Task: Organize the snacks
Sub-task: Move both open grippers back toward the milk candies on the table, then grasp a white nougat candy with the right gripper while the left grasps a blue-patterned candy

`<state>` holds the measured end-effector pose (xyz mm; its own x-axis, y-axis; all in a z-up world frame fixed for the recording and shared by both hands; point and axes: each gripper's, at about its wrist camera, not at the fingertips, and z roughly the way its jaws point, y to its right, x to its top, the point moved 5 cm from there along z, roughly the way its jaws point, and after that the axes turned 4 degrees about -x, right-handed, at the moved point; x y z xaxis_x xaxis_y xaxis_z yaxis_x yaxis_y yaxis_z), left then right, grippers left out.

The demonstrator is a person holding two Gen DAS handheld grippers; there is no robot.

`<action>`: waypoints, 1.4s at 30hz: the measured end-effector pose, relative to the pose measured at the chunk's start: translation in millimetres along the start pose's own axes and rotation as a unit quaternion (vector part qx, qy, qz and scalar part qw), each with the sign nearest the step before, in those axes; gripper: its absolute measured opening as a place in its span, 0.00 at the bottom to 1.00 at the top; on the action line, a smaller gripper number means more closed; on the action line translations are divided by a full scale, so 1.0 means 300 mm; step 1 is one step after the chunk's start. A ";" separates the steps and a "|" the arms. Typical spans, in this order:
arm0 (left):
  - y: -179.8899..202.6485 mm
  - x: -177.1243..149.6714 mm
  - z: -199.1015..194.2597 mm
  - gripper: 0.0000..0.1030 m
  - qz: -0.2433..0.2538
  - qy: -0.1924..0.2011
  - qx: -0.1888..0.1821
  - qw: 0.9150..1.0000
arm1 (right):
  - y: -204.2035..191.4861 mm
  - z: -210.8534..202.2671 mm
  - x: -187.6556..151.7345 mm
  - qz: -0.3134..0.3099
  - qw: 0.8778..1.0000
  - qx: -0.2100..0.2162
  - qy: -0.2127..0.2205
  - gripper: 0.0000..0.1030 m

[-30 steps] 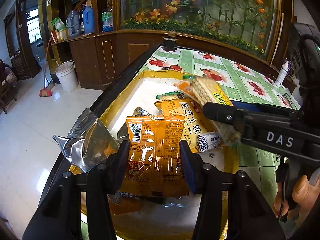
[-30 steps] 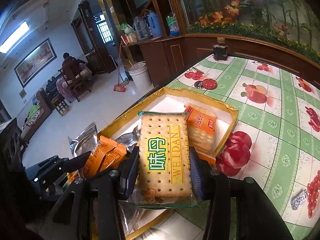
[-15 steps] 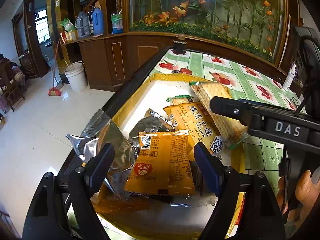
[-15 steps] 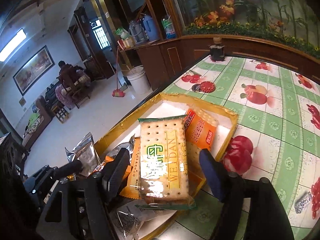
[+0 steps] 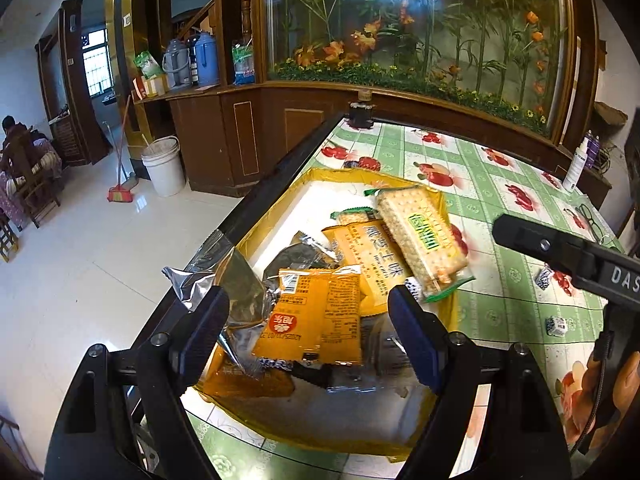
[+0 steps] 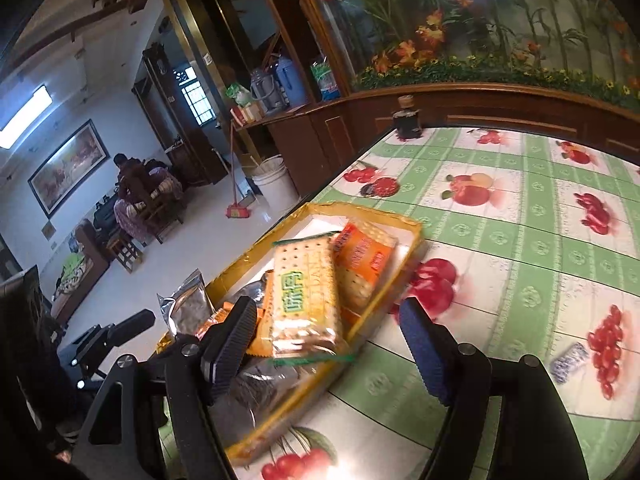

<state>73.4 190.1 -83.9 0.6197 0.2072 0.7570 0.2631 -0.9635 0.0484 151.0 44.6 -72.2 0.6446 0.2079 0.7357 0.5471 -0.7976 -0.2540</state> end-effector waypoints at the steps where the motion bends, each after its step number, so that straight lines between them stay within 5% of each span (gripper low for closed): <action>1: 0.011 0.001 -0.006 0.80 0.002 0.002 -0.001 1.000 | 0.019 -0.018 -0.007 0.003 1.000 -0.004 0.002 0.76; 16: 0.263 -0.026 -0.056 0.80 0.060 0.006 -0.033 0.998 | 0.355 -0.268 -0.206 0.047 0.996 -0.080 0.014 0.76; 29: 0.439 -0.104 -0.021 0.80 0.095 -0.028 -0.069 0.993 | 0.428 -0.206 -0.307 0.047 0.992 -0.108 -0.037 0.76; 33: 0.466 -0.119 0.000 0.80 0.103 -0.038 -0.077 0.991 | 0.400 -0.167 -0.308 0.031 0.993 -0.101 -0.050 0.73; 42: 0.450 -0.123 0.043 0.80 0.091 -0.057 -0.080 0.991 | 0.399 -0.077 -0.326 -0.004 0.988 -0.127 -0.089 0.49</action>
<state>95.5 54.7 -113.8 0.7276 0.0370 0.6850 0.0249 -0.9993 0.0275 141.2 -84.4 -160.0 0.7368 0.2924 0.6096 0.4152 -0.9073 -0.0667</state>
